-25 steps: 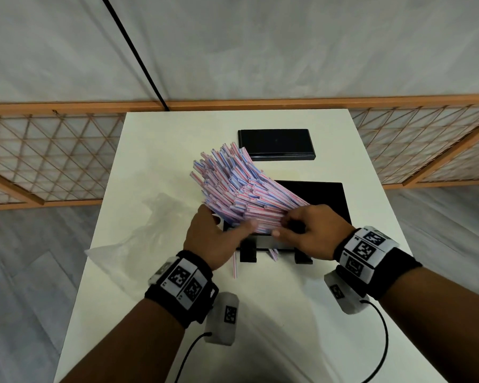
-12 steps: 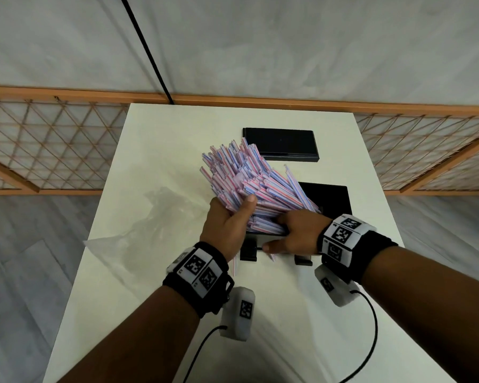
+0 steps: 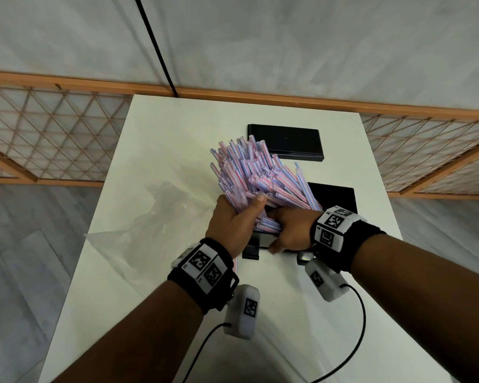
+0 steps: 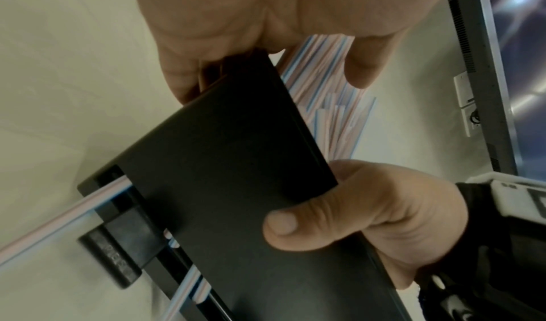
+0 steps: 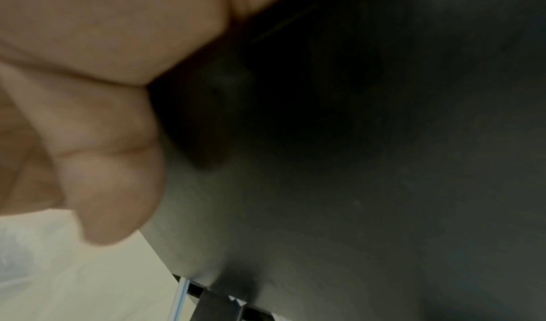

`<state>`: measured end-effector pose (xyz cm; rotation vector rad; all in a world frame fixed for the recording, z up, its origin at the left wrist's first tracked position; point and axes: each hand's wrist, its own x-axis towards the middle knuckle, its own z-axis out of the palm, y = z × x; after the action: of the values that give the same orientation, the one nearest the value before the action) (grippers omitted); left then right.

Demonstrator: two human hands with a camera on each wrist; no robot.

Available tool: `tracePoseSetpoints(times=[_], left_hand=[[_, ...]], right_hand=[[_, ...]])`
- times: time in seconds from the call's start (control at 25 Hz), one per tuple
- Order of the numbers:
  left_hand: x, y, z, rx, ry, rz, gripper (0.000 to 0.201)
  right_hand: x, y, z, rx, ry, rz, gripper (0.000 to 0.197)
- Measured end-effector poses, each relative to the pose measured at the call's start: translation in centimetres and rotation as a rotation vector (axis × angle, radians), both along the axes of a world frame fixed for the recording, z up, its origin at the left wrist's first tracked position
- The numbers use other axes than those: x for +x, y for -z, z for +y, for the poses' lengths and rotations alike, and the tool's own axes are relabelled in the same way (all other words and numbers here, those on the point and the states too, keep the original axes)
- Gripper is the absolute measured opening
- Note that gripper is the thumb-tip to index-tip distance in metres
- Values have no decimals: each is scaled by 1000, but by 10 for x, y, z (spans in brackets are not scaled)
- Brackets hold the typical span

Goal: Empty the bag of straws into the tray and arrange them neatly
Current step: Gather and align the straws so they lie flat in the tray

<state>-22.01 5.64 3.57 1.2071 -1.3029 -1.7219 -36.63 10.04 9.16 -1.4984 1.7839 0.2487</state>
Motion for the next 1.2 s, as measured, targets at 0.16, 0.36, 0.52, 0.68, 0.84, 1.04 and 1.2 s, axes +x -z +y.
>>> tracePoseSetpoints(times=[0.16, 0.36, 0.52, 0.68, 0.84, 1.04, 1.2], left_hand=[[1, -2, -2, -57, -2, -24, 88], [8, 0, -3, -119, 17, -80, 89], [9, -14, -3, -126, -34, -11, 84], [10, -23, -6, -112, -103, -26, 80], [19, -29, -7, -59, -209, -38, 85], [12, -38, -9, -74, -218, -39, 78], [12, -34, -6, -216, -111, -169, 74]], right_hand=[[0, -1, 2, -162, 9, -40, 58], [-5, 7, 7, -186, 16, -49, 64], [-3, 10, 7, -235, -7, -45, 65], [-5, 7, 7, -242, 19, -14, 51], [-11, 10, 14, -111, 25, 49, 56], [-3, 7, 10, -209, 3, -76, 59], [-6, 5, 7, -191, 10, 103, 61]])
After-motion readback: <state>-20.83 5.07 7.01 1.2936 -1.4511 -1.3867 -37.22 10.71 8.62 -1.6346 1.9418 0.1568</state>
